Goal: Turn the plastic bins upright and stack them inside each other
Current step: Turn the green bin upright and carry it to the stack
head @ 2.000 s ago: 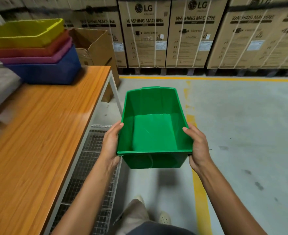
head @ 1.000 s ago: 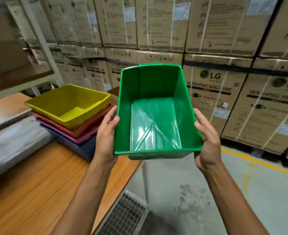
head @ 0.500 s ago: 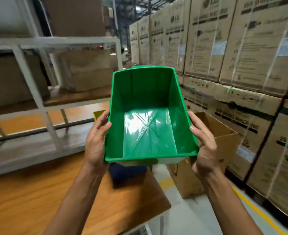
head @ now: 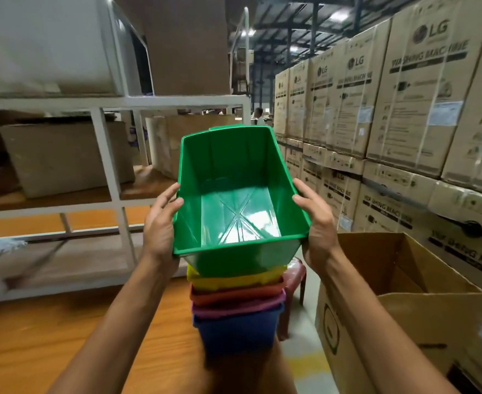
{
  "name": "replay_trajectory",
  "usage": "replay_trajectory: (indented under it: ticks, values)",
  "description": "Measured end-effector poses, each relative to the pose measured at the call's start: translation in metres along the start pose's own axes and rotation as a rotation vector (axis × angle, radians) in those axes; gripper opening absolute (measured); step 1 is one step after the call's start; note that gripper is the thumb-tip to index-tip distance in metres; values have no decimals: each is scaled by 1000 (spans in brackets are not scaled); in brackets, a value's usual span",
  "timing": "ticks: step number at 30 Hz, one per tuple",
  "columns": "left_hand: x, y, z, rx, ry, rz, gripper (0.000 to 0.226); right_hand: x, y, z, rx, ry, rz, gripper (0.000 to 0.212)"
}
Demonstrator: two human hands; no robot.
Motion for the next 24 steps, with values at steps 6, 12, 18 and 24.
replay_trajectory:
  ticks: [6, 12, 18, 24]
  values:
    - [-14, 39, -29, -106, 56, 94, 36, 6, 49, 48, 146, -65, 40, 48]
    - [-33, 59, -55, -251, 101, 156, 21, 10, 68, 92, 267, -212, 27, 45]
    - [-37, 53, -64, -323, 116, 120, 23, -2, 69, 115, 278, -354, 4, 23]
    - [-39, 45, -66, -366, 308, 122, 24, -2, 66, 111, 325, -512, -127, 22]
Point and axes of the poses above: each hand's wrist, its own y-axis towards the middle knuckle, its own x-axis out of the palm, z = x × y, the point moved 1 cm from there along y, towards the middle knuckle, and after that the axes turned 11 degrees about -y, right-handed, at the moved point
